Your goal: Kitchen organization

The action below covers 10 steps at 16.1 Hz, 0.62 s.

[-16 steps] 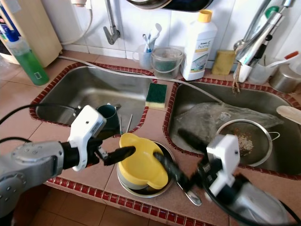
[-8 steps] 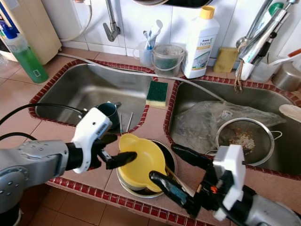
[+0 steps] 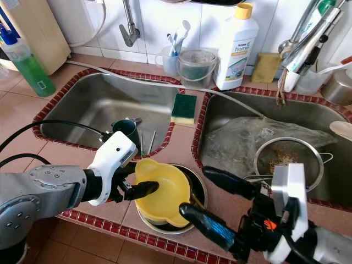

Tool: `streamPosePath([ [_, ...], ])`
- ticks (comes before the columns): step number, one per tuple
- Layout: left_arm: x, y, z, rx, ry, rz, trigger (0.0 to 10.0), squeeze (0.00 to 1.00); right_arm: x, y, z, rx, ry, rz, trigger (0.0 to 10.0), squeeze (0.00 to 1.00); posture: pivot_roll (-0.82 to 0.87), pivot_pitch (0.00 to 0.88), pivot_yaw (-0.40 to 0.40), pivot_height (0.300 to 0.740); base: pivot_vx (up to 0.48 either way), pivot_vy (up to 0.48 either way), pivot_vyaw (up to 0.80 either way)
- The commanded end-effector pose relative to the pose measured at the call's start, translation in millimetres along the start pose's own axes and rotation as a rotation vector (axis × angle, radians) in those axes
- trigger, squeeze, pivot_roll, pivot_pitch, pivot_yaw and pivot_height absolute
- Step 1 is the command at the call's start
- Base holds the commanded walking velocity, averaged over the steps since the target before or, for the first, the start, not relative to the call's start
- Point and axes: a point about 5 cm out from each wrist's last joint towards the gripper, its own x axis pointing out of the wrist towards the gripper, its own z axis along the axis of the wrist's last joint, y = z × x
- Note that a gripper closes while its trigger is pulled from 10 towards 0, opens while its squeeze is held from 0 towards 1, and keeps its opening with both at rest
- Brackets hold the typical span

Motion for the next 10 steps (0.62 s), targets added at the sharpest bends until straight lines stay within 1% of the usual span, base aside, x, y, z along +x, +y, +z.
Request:
streamPosePath([
  [1, -1.7, 1.7, 2.0, 0.033, 0.001, 0.027, 0.0, 0.0, -1.6, 7.5, -1.4, 0.005, 0.043, 0.037, 10.0, 0.0, -0.29, 0.165, 0.076, 0.74, 0.0, 0.0, 0.0],
  [6, -3.7, 8.7, 4.6, 0.033, -0.01, 0.063, 0.0, 0.0, -4.5, 9.4, -4.1, 0.026, 0.064, 0.036, 10.0, 0.0, -0.3, 0.165, 0.083, 0.74, 0.0, 0.0, 0.0],
  [10, -4.0, 9.9, 6.2, 0.042, -0.017, 0.069, 0.0, 0.0, -6.2, 9.8, -3.8, 0.03, 0.069, 0.029, 10.0, 0.0, -0.3, 0.166, 0.083, 0.74, 0.0, 0.0, 0.0],
])
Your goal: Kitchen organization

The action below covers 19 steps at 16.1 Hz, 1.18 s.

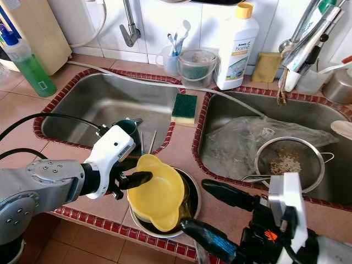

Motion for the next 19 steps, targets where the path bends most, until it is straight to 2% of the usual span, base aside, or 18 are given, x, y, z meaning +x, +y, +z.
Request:
streamPosePath([
  [1, -0.3, 1.6, -0.7, 0.013, 0.004, 0.014, 0.0, 0.0, 0.0, 5.7, 2.9, -0.011, 0.006, 0.02, 10.0, 0.0, -0.3, 0.164, 0.083, 0.74, 0.0, 0.0, 0.0],
  [19, -1.3, 5.7, 1.6, 0.039, -0.008, 0.023, 0.0, 0.0, 2.2, 6.3, 6.7, 0.001, -0.013, 0.036, 10.0, 0.0, -0.29, 0.155, 0.084, 0.74, 0.0, 0.0, 0.0],
])
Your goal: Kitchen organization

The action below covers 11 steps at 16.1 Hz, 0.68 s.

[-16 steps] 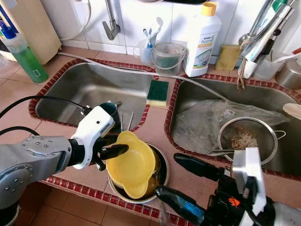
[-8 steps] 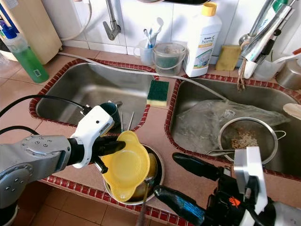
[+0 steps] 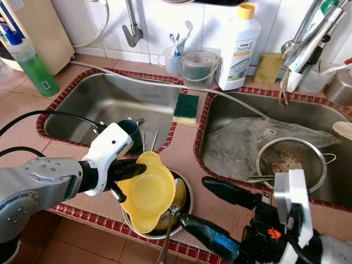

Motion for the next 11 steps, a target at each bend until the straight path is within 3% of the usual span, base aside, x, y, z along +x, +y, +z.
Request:
streamPosePath([
  [1, -1.2, 2.1, 2, 0.021, 0.001, 0.012, 0.0, 0.0, 1.8, 4.8, 1, -0.007, 0.01, 0.024, 10.0, 0.0, -0.29, 0.154, 0.084, 0.74, 0.0, 0.0, 0.0],
  [2, -0.8, 2.5, 2, 0.034, 0.001, 0.017, 0.0, 0.0, 2.3, 4.5, 1, -0.009, 0.007, 0.023, 10.0, 0.0, -0.29, 0.153, 0.085, 0.74, 0.0, 0.0, 0.0],
  [3, 0.6, 2.8, 2, 0.051, 0.01, 0.023, 7.7, 0.0, 2.9, 4.3, 2, -0.011, 0.004, 0.024, 10.0, 0.0, -0.29, 0.152, 0.086, 0.74, 0.0, 0.0, 0.0],
  [4, 1.8, 3.6, 2, 0.061, 0.013, 0.039, 10.0, 0.0, 3.1, 4.4, 2, -0.011, 0.002, 0.024, 10.0, 0.0, -0.29, 0.152, 0.086, 0.74, 0.0, 0.0, 0.0],
  [8, 1.1, -1.1, 9, 0.274, 0.004, 0.104, 10.0, 0.0, 3.1, 3.6, 3, -0.014, -0.005, 0.025, 10.0, 0.0, -0.29, 0.153, 0.084, 0.74, 0.0, 0.0, 0.0],
  [11, -4.2, -6.0, 16, 0.314, -0.005, 0.066, 10.0, 0.0, 3.6, 2.9, 3, -0.015, -0.01, 0.023, 10.0, 0.0, -0.29, 0.152, 0.088, 0.74, 0.0, 0.0, 0.0],
])
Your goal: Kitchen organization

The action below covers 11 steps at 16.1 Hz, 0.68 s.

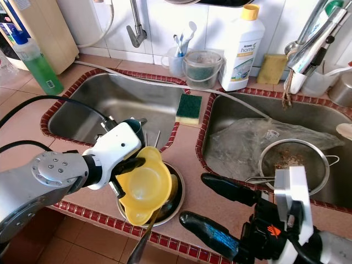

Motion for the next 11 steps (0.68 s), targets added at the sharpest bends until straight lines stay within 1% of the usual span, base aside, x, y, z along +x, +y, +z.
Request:
streamPosePath([
  [1, -6.3, -0.5, 3, 0.048, -0.001, -0.023, 10.0, 0.0, 2.0, 3.3, 0, -0.002, -0.002, 0.017, 10.0, 0.0, -0.28, 0.15, 0.089, 0.74, 0.0, 0.0, 0.0],
  [4, -10.7, 2.4, 5, 0.082, 0.004, -0.039, 10.0, 0.0, 2.4, 3.0, 0, -0.001, -0.007, 0.016, 10.0, 0.0, -0.28, 0.149, 0.095, 0.74, 0.0, 0.0, 0.0],
  [6, -11.1, 4.6, 5, 0.086, 0.007, -0.032, 10.0, 0.0, 2.8, 3.1, 0, -0.001, -0.011, 0.016, 10.0, 0.0, -0.28, 0.149, 0.096, 0.74, 0.0, 0.0, 0.0],
  [8, -11.4, 11.1, 4, 0.104, 0.023, -0.004, 10.0, 0.0, 3.1, 3.3, -1, -0.002, -0.015, 0.015, 10.0, 0.0, -0.28, 0.148, 0.099, 0.74, 0.0, 0.0, 0.0],
  [9, -10.8, 15.7, 5, 0.099, 0.02, 0.021, 10.0, 0.0, 3.1, 3.3, -1, -0.003, -0.019, 0.014, 10.0, 0.0, -0.28, 0.148, 0.101, 0.74, 0.0, 0.0, 0.0],
  [11, -9.1, 20.0, 4, 0.121, 0.038, 0.061, 10.0, 0.0, 3.4, 3.4, -1, -0.003, -0.022, 0.013, 10.0, 0.0, -0.28, 0.148, 0.103, 0.74, 0.0, 0.0, 0.0],
])
